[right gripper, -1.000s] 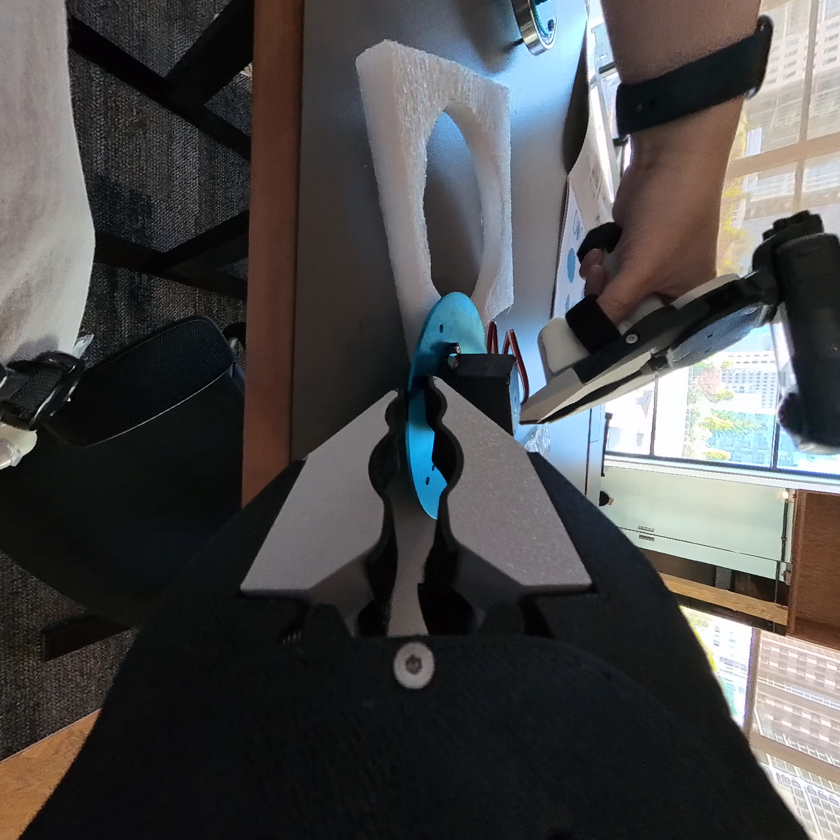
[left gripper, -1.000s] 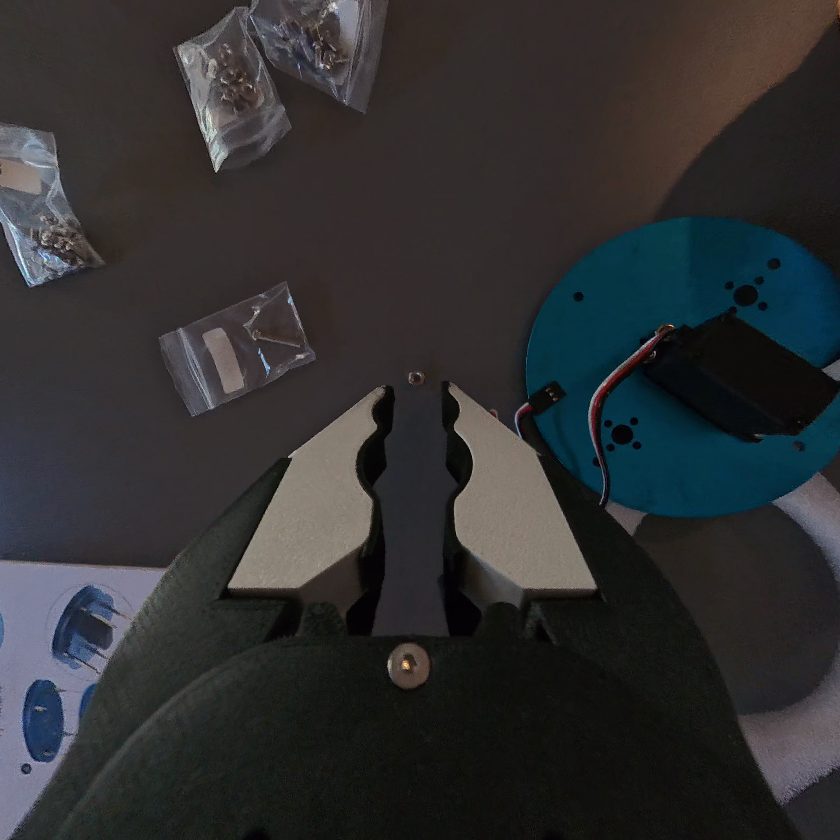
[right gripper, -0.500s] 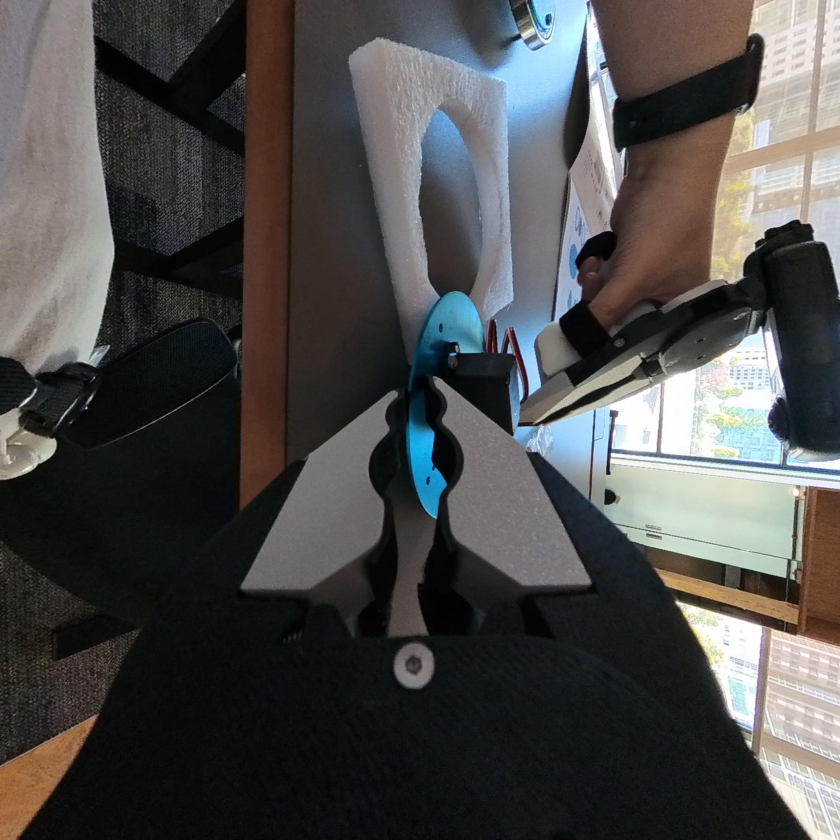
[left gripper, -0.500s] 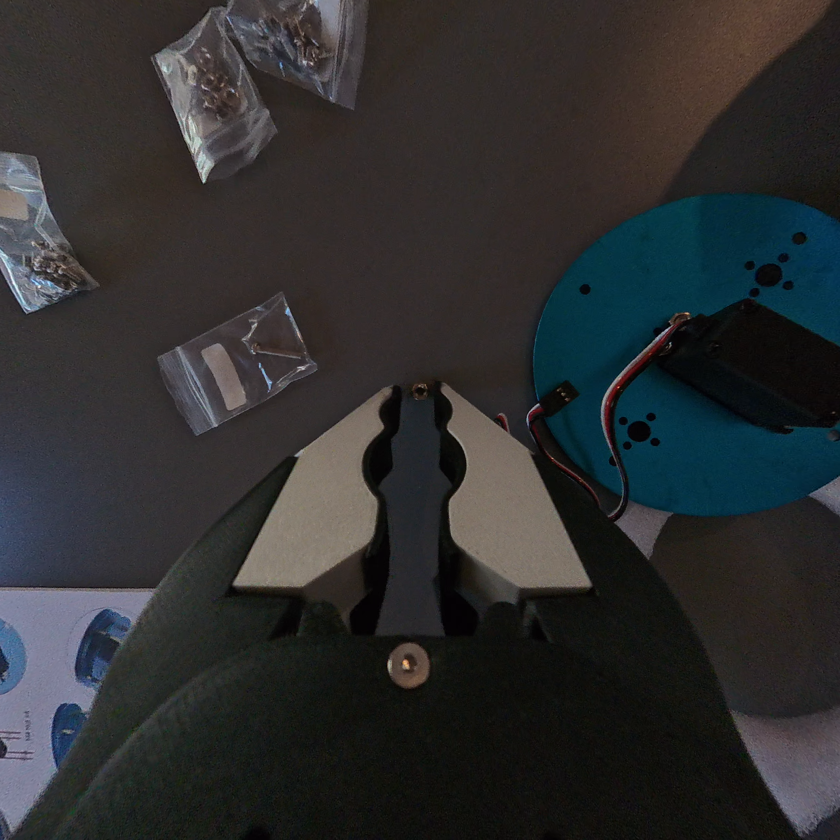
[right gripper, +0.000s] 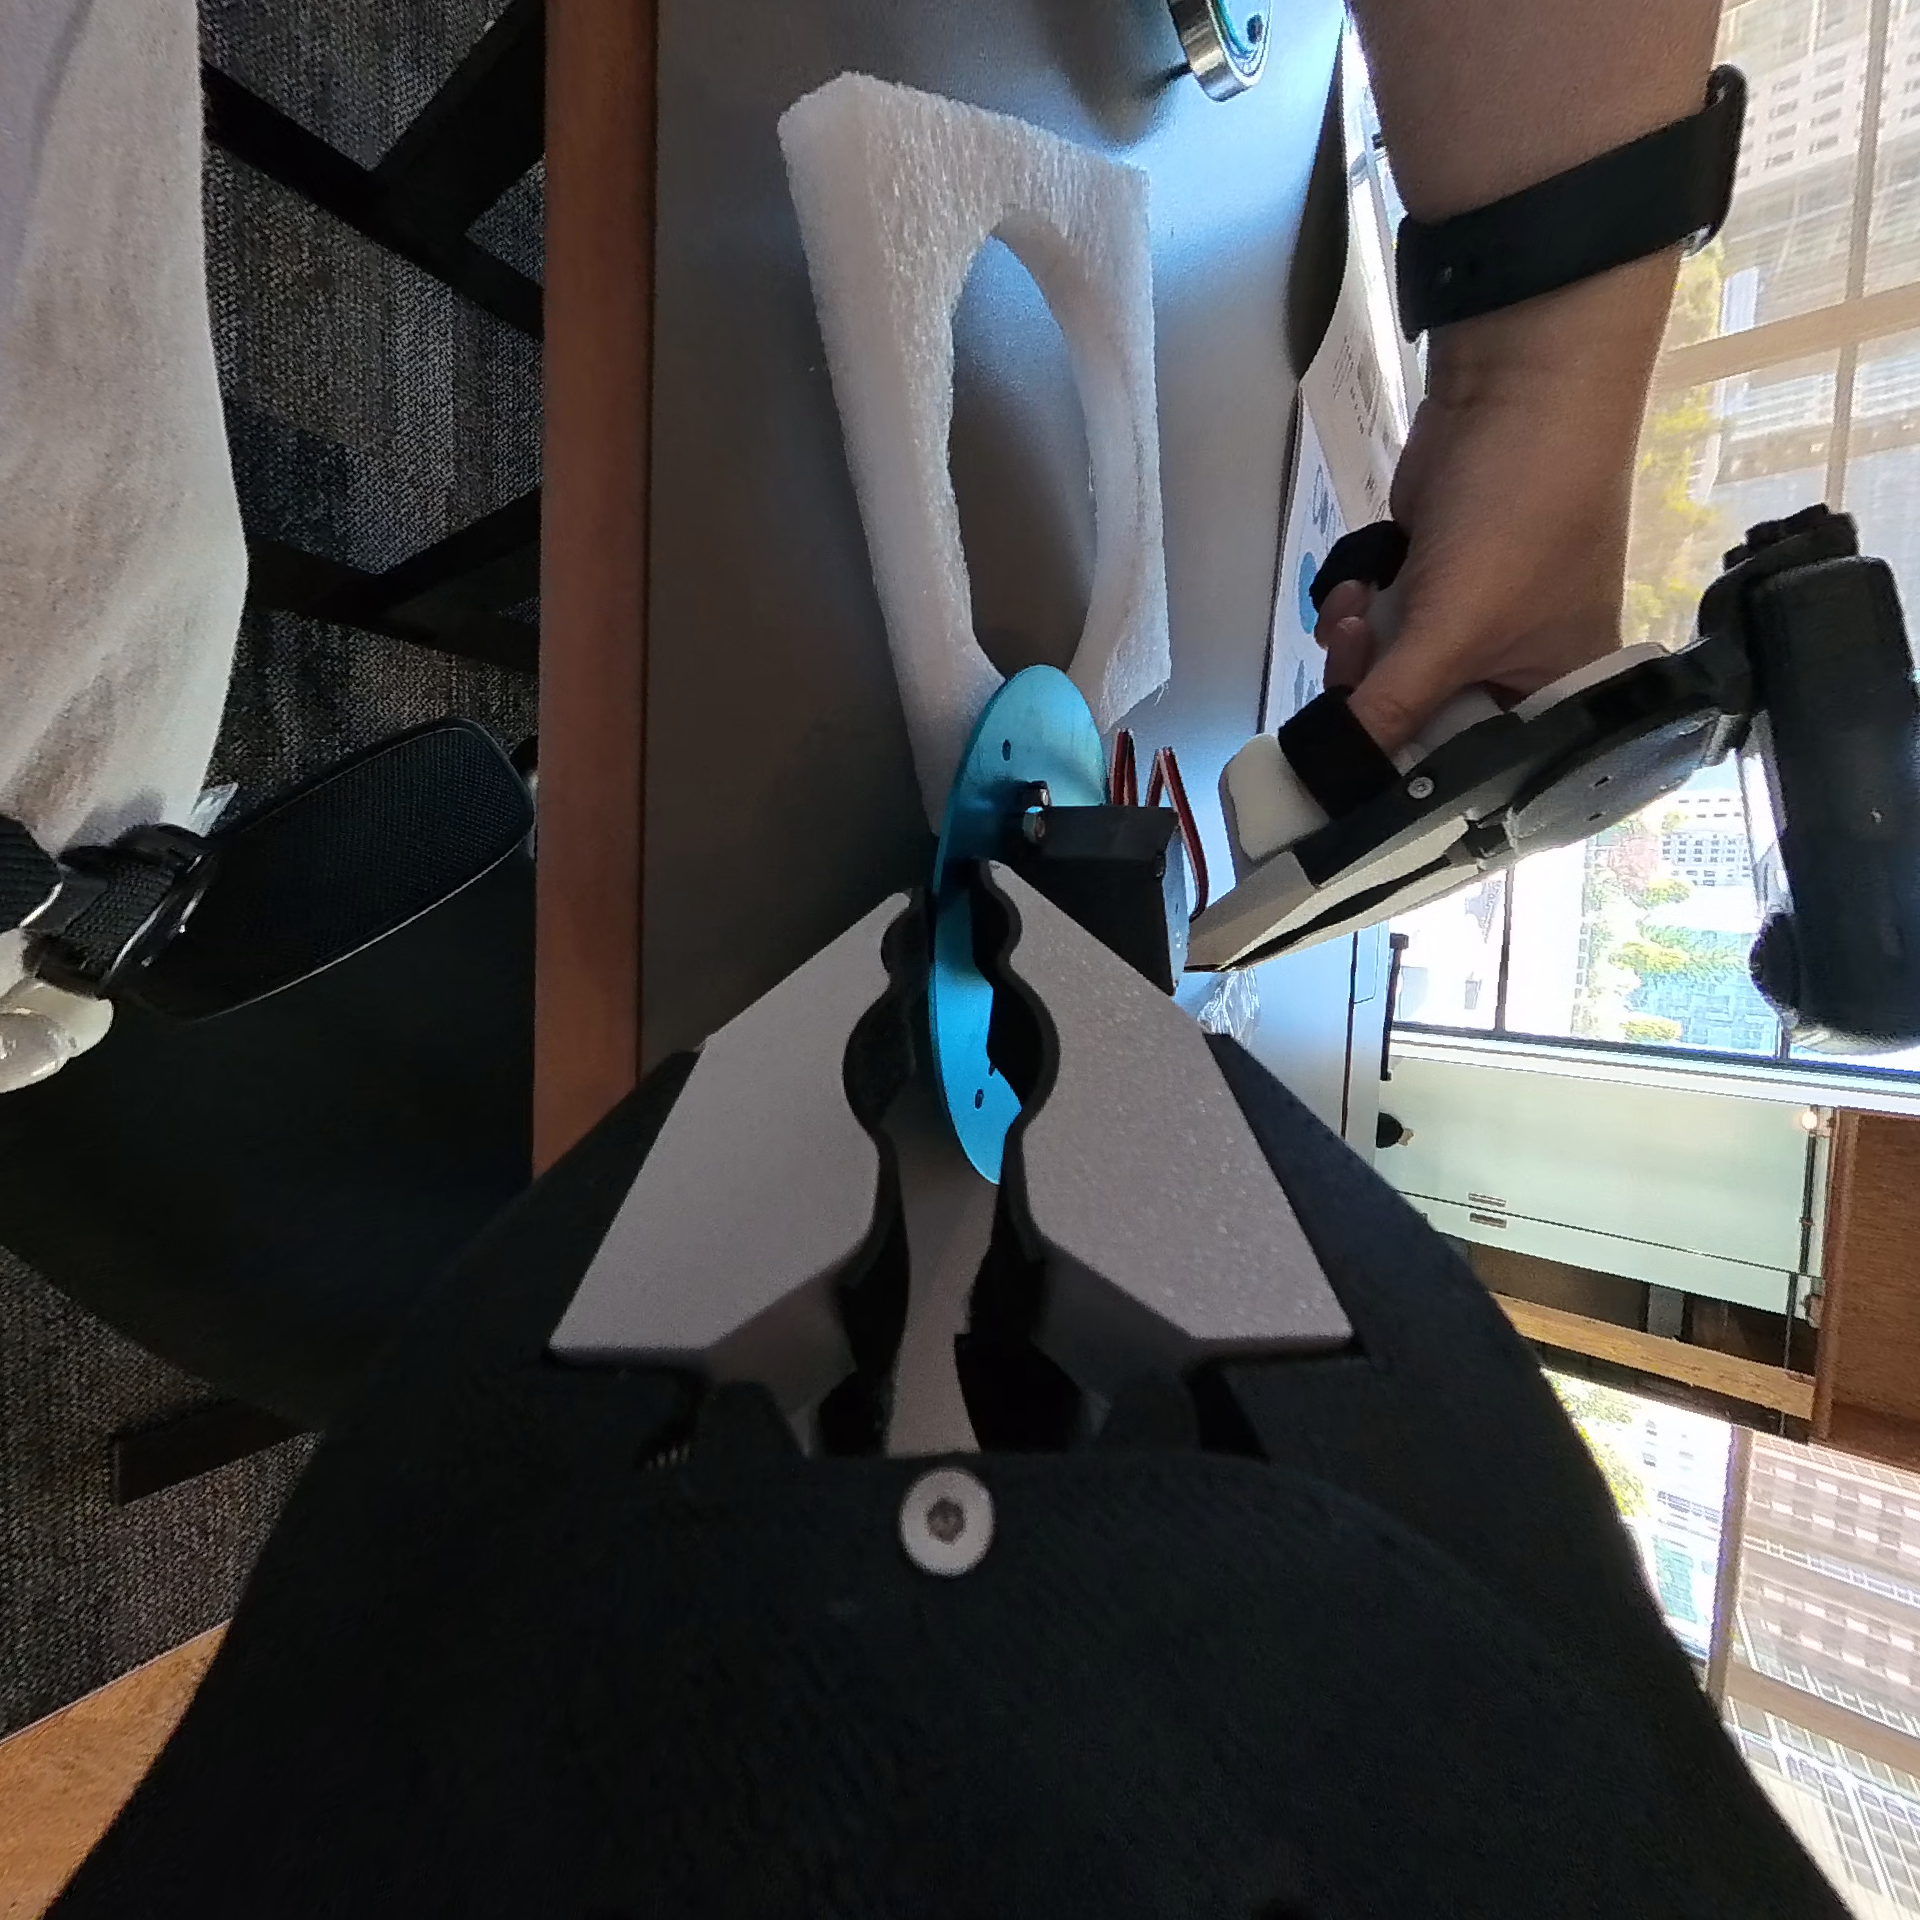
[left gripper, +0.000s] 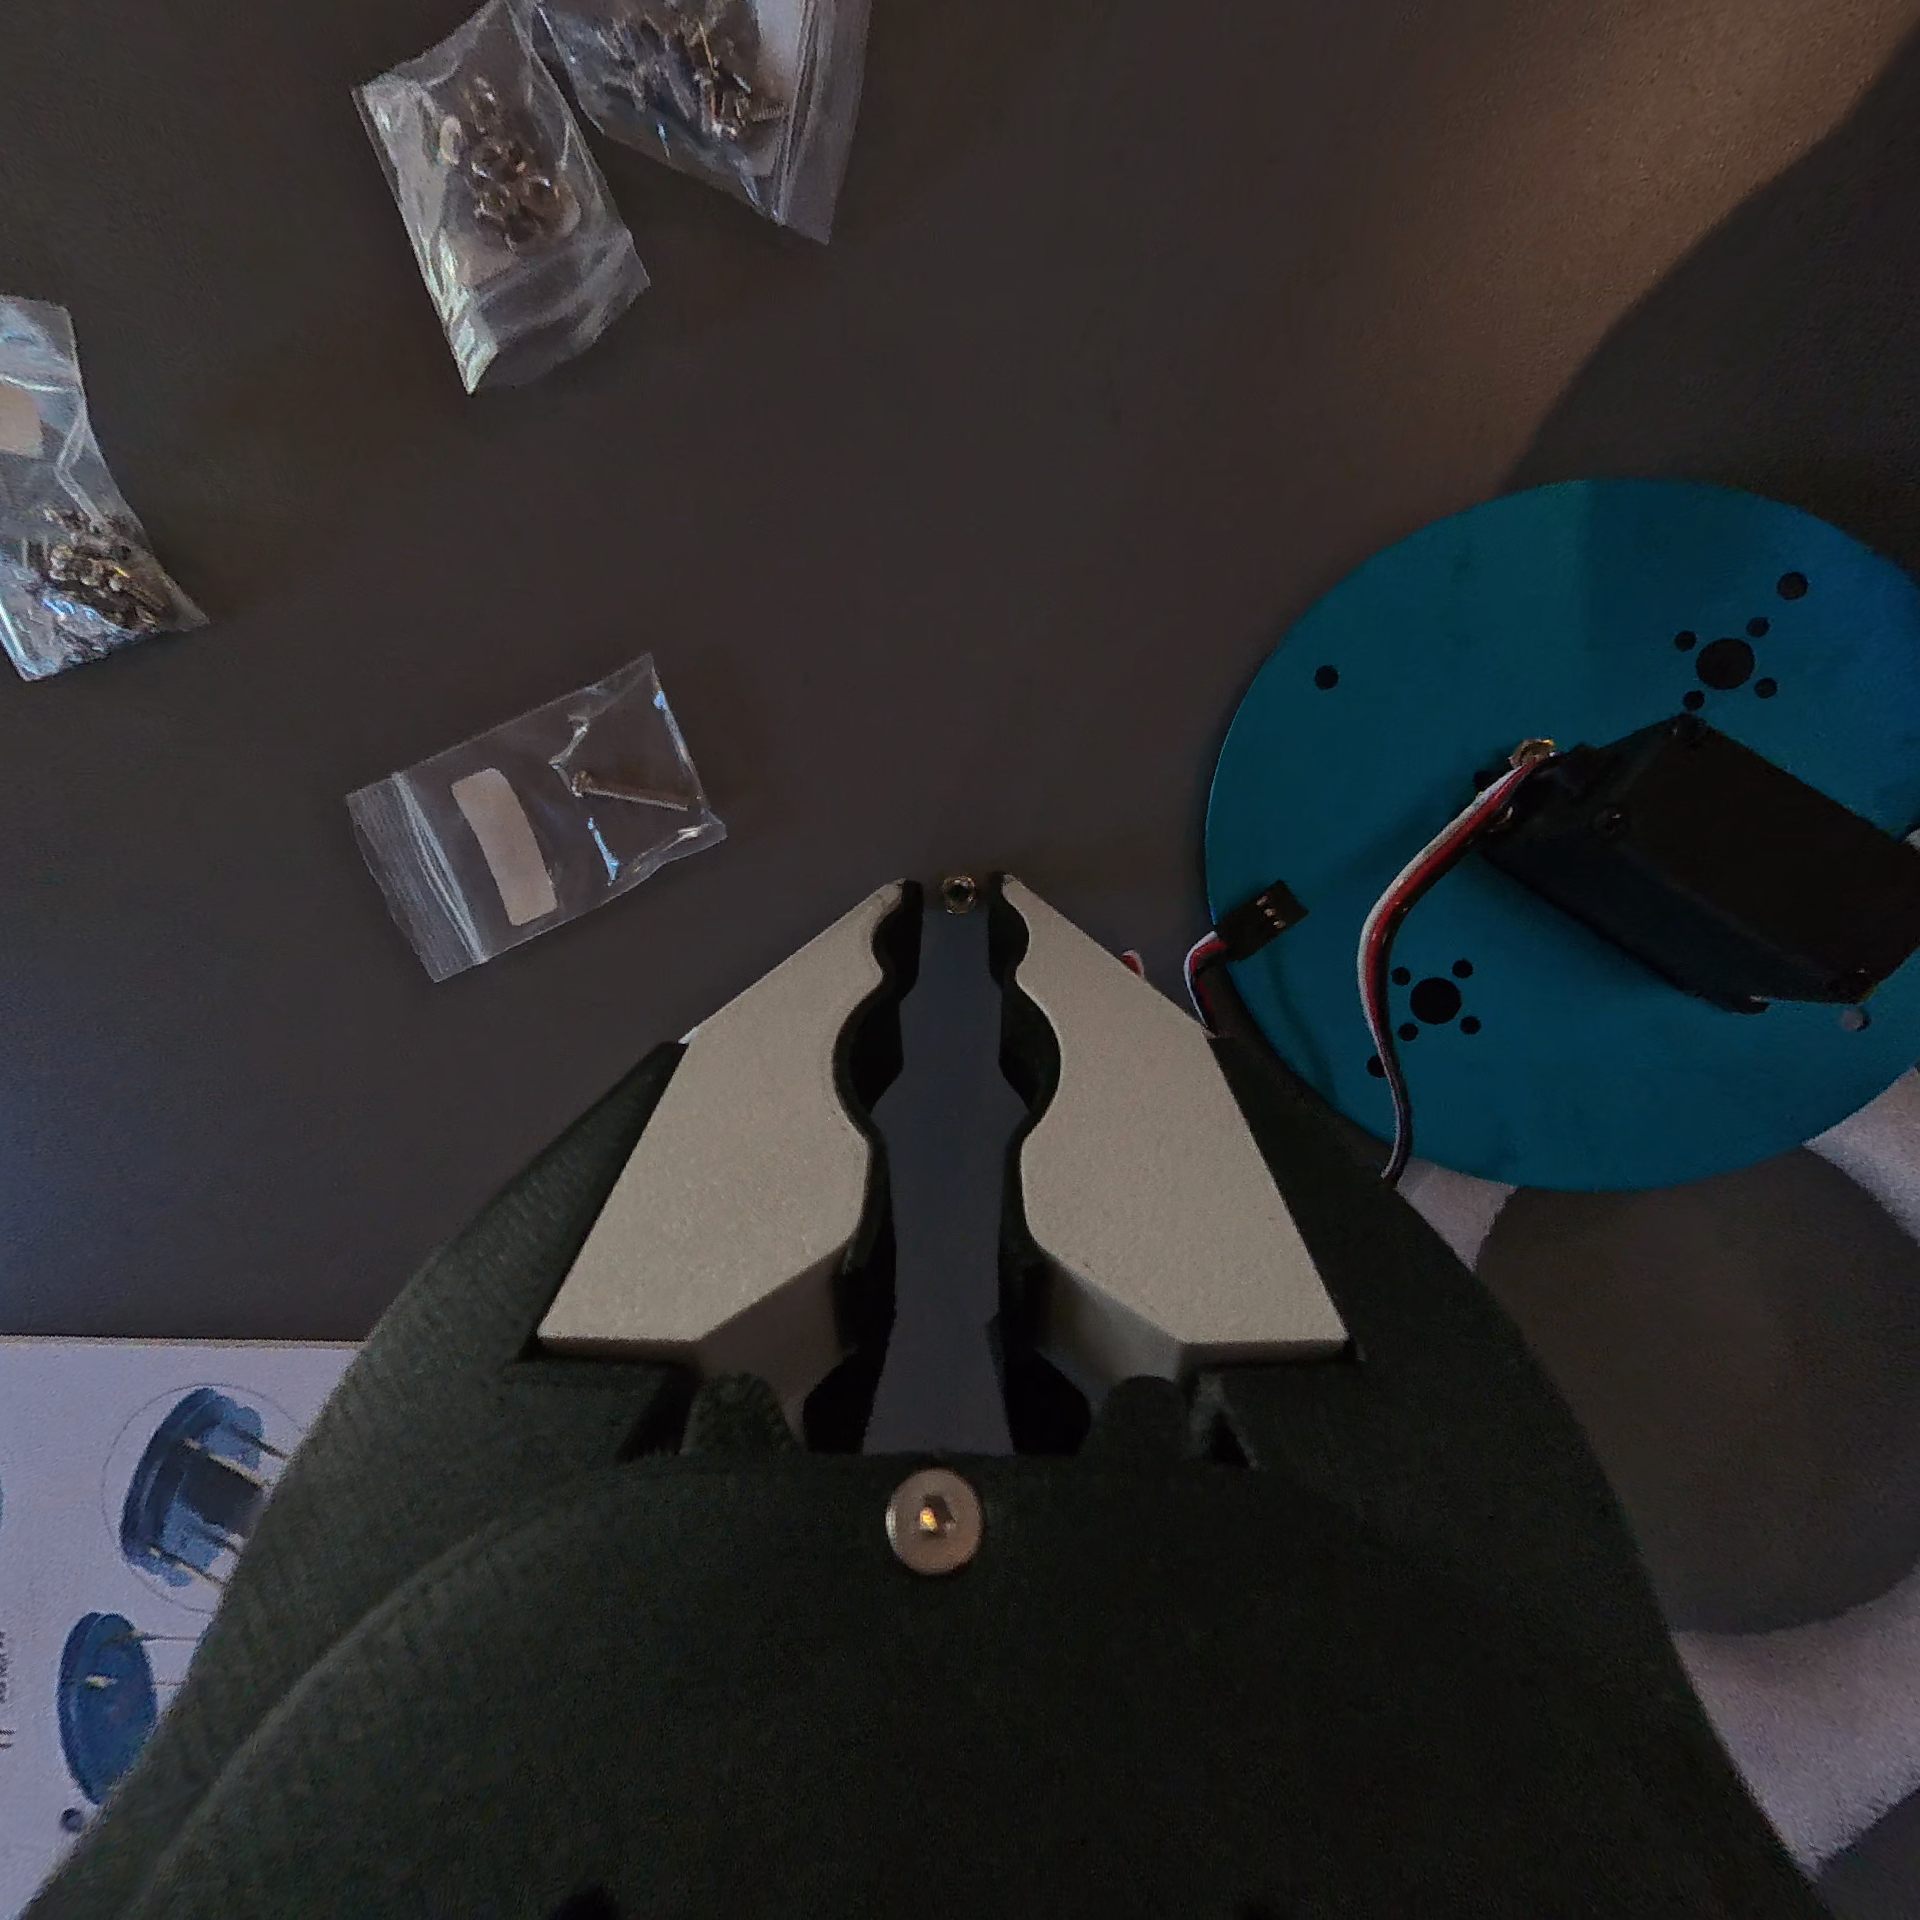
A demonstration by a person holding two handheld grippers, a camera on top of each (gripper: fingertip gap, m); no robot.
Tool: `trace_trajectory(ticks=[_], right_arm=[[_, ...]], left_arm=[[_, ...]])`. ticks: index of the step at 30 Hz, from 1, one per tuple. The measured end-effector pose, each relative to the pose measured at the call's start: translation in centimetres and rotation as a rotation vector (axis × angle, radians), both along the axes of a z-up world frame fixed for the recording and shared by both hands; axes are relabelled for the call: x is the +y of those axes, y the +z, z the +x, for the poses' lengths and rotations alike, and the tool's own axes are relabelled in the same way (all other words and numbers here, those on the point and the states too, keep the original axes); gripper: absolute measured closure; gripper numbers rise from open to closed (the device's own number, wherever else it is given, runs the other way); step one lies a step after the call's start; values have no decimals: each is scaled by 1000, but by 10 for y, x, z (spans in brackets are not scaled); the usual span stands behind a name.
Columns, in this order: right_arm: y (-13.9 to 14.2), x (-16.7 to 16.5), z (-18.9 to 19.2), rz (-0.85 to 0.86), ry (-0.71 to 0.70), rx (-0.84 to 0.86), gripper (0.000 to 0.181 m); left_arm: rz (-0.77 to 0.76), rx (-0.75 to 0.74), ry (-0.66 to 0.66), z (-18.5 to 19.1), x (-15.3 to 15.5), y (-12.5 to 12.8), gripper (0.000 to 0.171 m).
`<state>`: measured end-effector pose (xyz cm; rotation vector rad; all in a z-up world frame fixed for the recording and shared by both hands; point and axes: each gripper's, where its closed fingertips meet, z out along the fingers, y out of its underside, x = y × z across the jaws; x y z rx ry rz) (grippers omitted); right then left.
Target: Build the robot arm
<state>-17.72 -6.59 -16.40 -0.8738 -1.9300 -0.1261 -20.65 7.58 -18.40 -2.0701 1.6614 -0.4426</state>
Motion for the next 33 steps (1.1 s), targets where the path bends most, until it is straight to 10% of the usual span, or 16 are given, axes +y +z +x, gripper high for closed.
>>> trace_trajectory(ticks=[13,20,33], right_arm=[[-1,3,0,5,0,2,175],[-3,3,0,-5,18,-5,175],[-6,3,-1,7,34,-16,174]], left_arm=[[77,-116,76,-4,-4,31,165],[66,-207,196,-10,-85,69,165],[20,-259,396,14,-129,34,165]])
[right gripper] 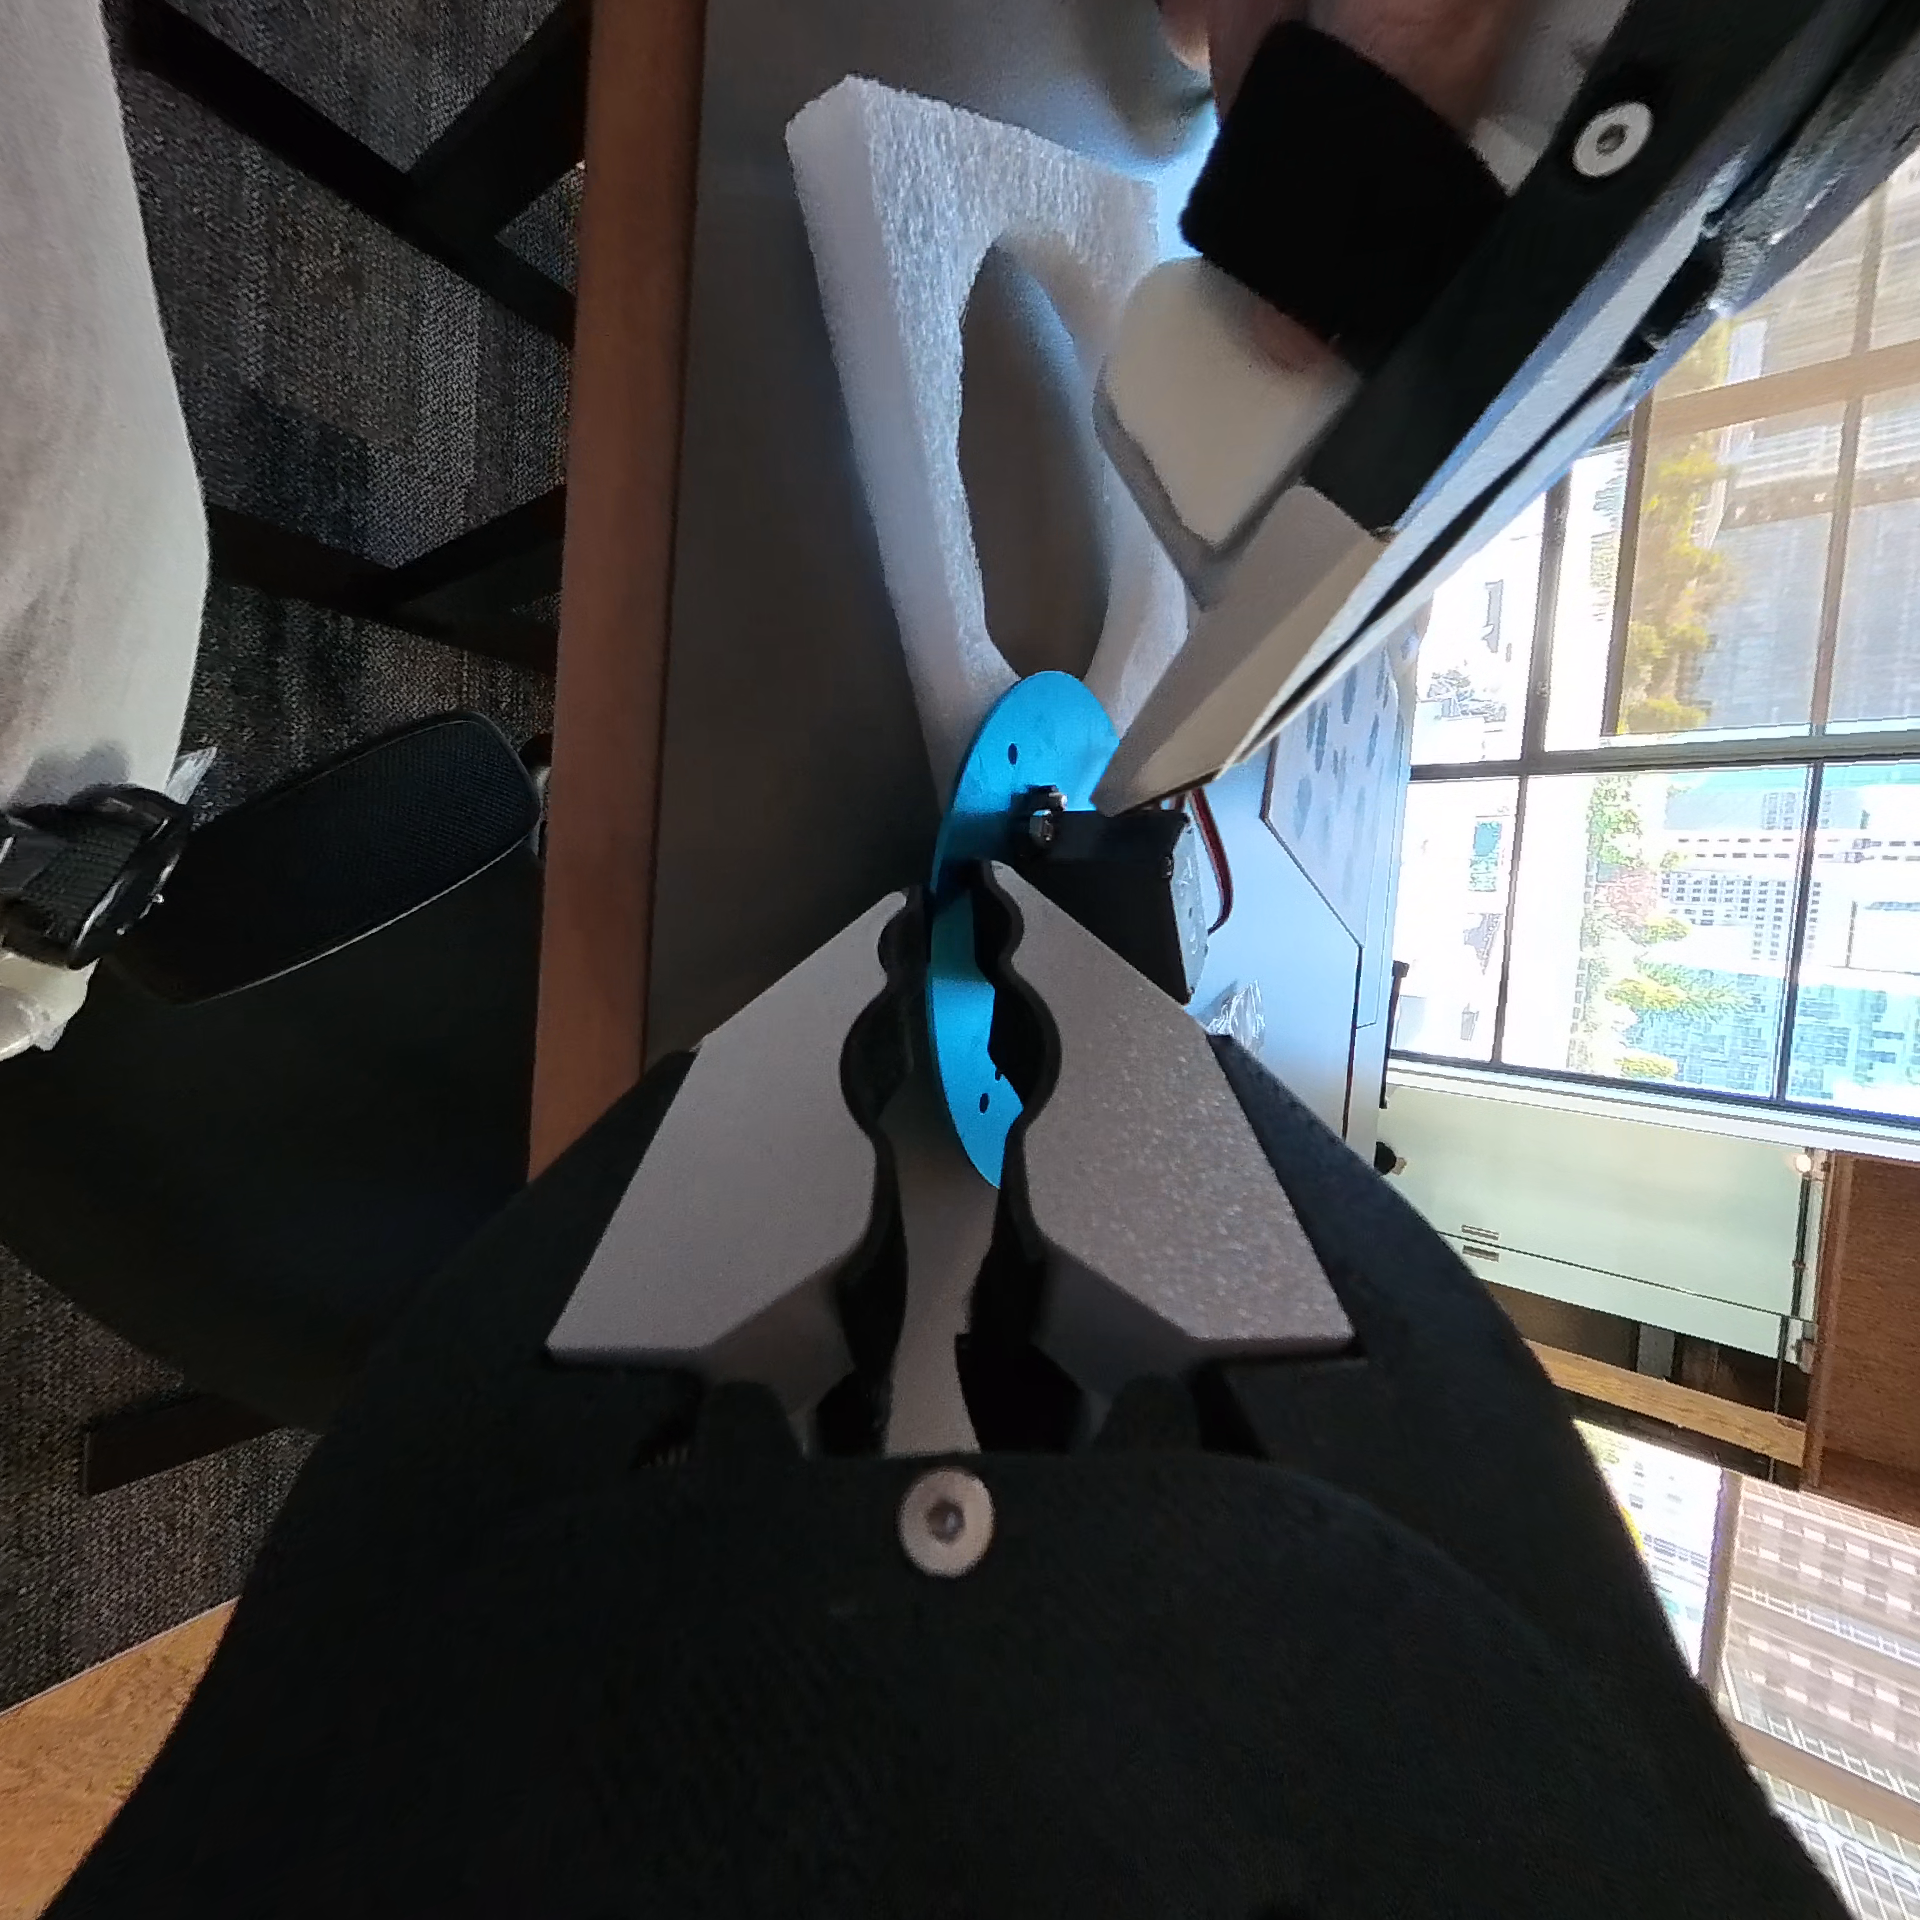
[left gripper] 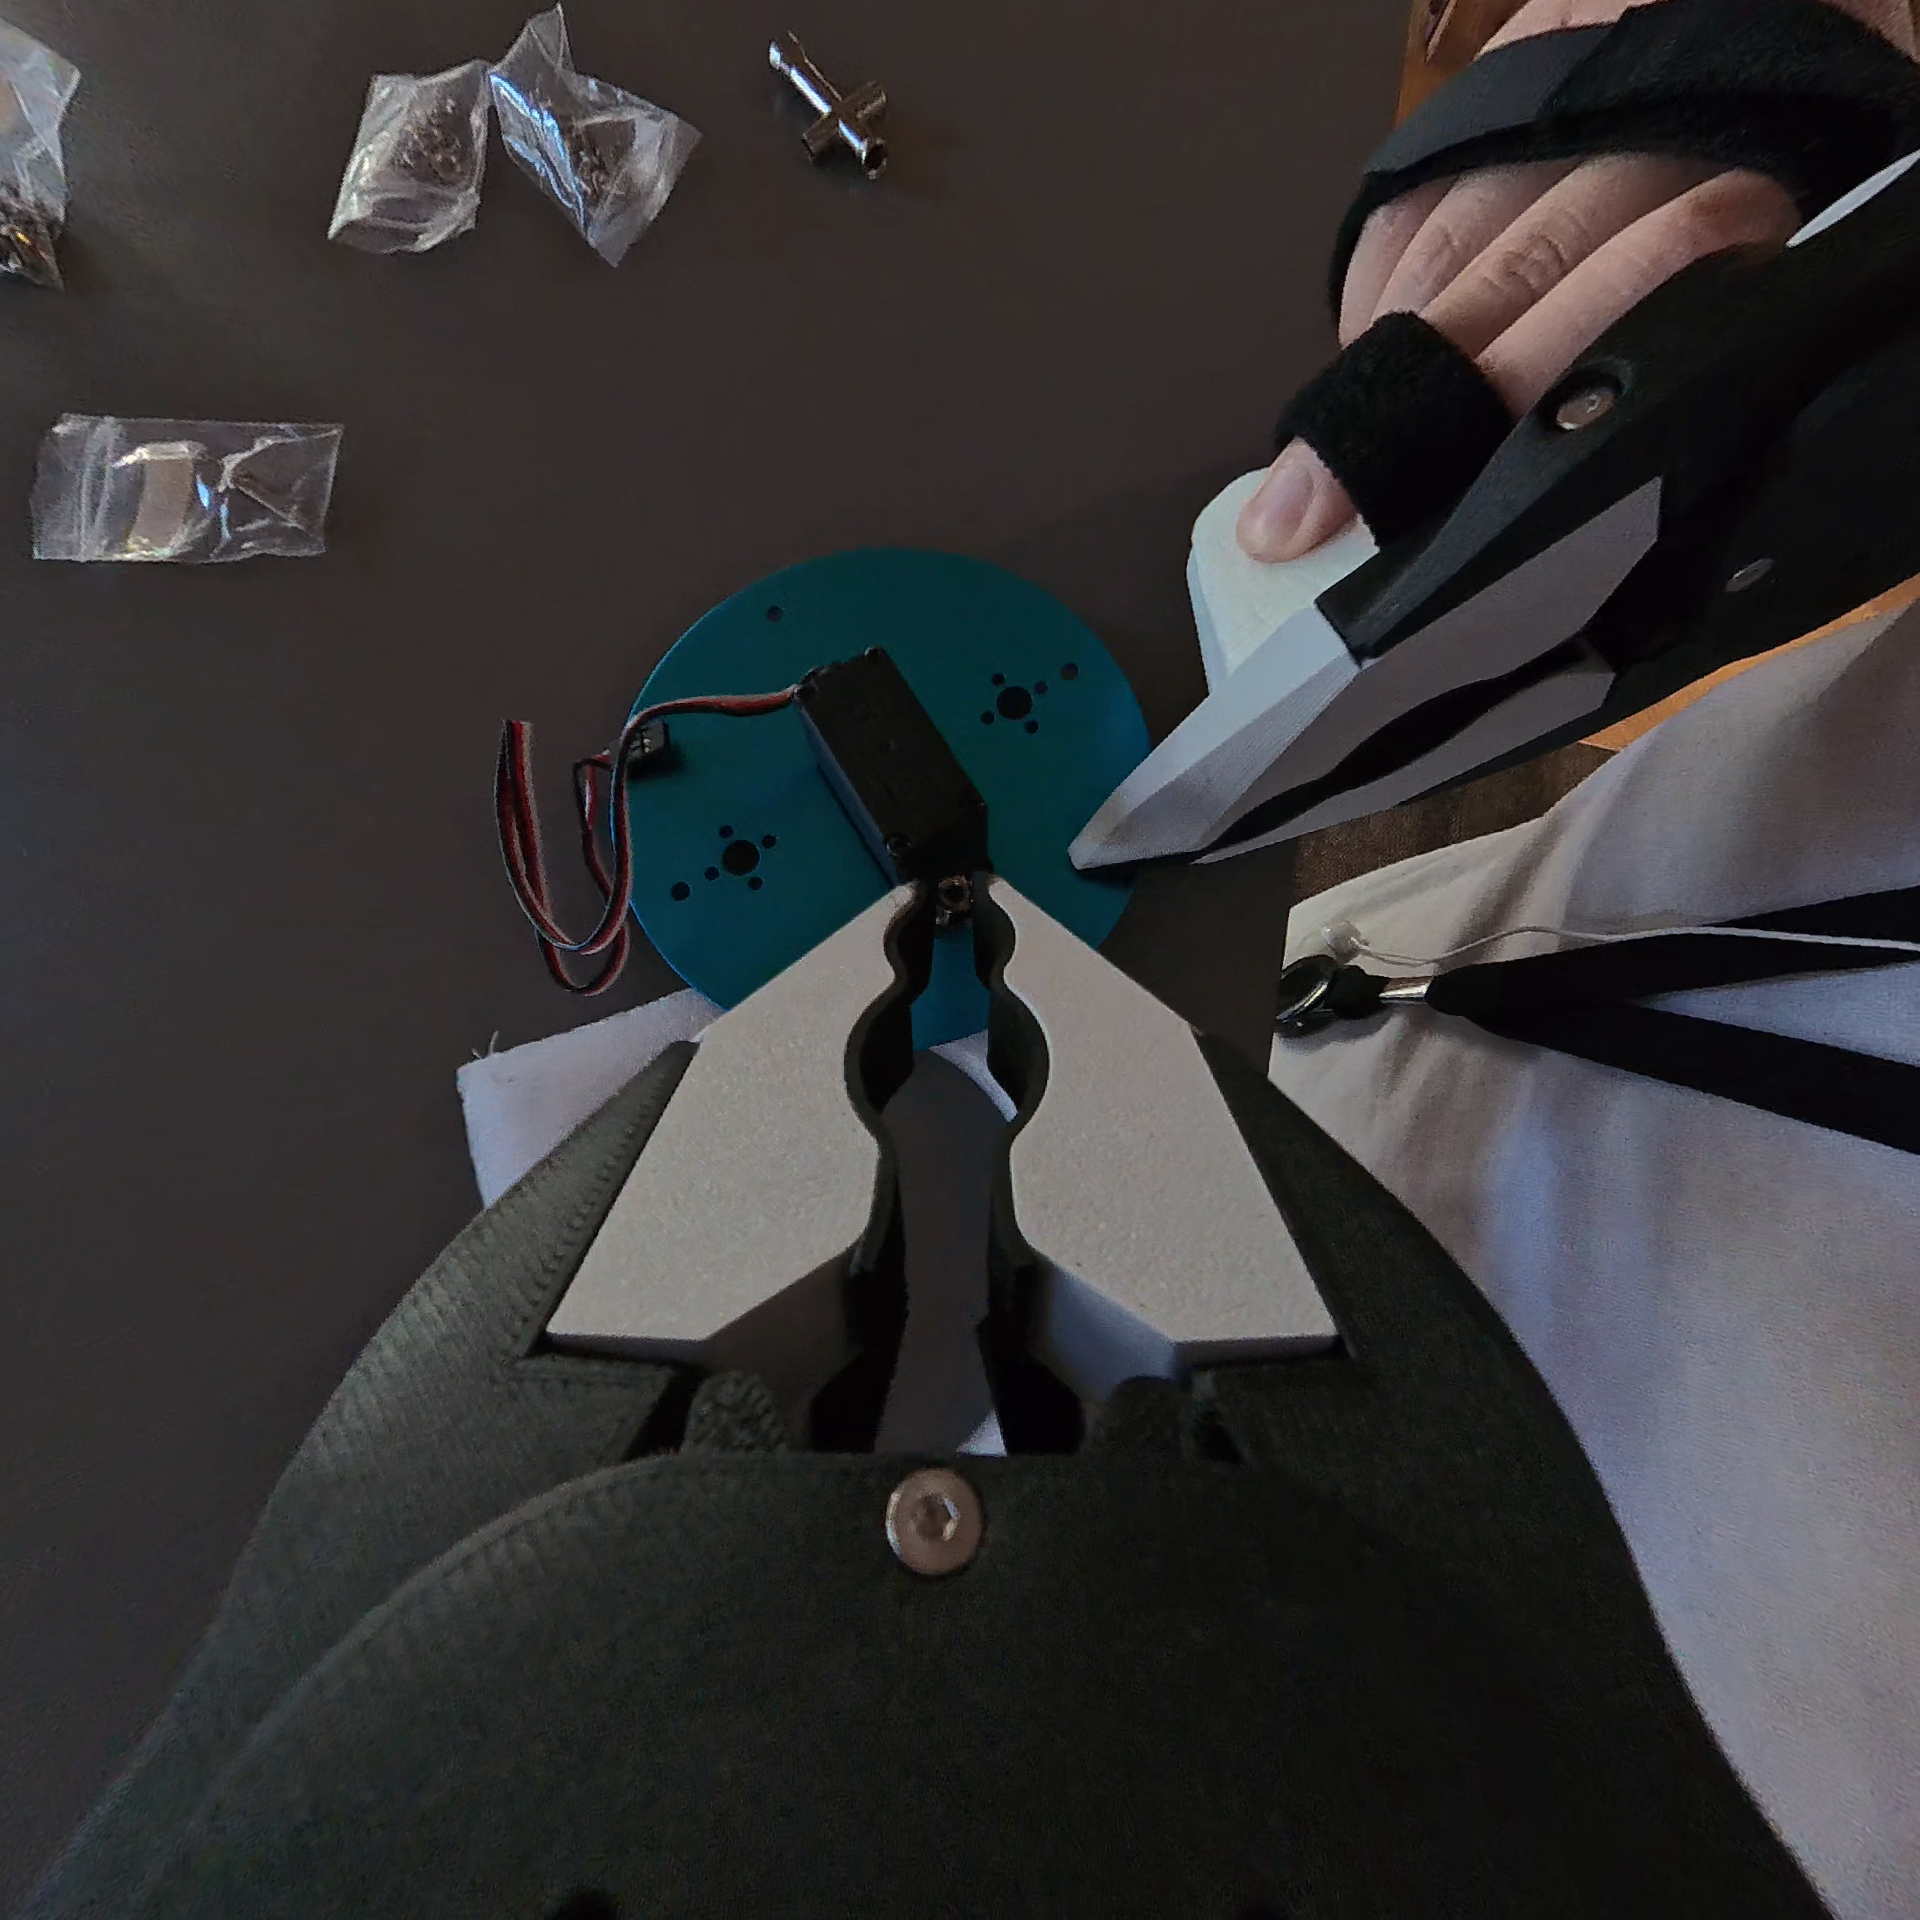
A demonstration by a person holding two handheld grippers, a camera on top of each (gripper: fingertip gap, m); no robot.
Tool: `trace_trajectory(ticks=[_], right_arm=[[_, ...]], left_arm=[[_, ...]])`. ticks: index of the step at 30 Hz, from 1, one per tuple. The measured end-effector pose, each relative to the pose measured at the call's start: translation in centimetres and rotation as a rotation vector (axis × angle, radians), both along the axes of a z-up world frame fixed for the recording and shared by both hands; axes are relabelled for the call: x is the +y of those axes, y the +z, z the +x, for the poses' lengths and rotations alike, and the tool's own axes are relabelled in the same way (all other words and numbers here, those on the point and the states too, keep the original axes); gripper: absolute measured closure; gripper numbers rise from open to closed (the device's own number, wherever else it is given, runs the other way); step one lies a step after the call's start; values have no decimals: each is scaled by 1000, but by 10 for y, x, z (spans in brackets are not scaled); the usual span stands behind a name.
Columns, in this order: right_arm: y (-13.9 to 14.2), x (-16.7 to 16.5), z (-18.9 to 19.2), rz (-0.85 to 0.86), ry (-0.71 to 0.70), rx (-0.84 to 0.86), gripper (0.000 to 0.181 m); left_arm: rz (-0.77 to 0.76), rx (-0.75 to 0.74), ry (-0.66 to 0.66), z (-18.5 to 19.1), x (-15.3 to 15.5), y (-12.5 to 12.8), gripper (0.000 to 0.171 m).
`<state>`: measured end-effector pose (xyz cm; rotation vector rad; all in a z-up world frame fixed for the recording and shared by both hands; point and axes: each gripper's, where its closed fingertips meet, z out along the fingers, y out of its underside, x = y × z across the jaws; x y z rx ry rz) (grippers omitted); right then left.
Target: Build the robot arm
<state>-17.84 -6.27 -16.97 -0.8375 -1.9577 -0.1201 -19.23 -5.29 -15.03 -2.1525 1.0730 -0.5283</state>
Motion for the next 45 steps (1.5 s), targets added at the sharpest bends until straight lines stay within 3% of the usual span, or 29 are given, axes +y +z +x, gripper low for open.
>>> trace_trajectory(ticks=[7,16,24,29,37,45], right_arm=[[0,1,0,-2,2,0,174],[0,1,-1,-5,5,1,174],[1,2,-1,-5,4,1,174],[1,1,-2,-8,5,5,174],[2,1,-3,-8,4,6,174],[3,1,-3,-4,4,5,174]], left_arm=[[40,68,22,-3,2,-9,165],[24,53,40,-2,3,-9,165],[-35,-66,60,-4,0,-3,155],[-29,-152,80,-10,-5,7,164],[-166,-333,223,-6,3,-3,154],[-80,-320,198,-4,3,-3,164]])
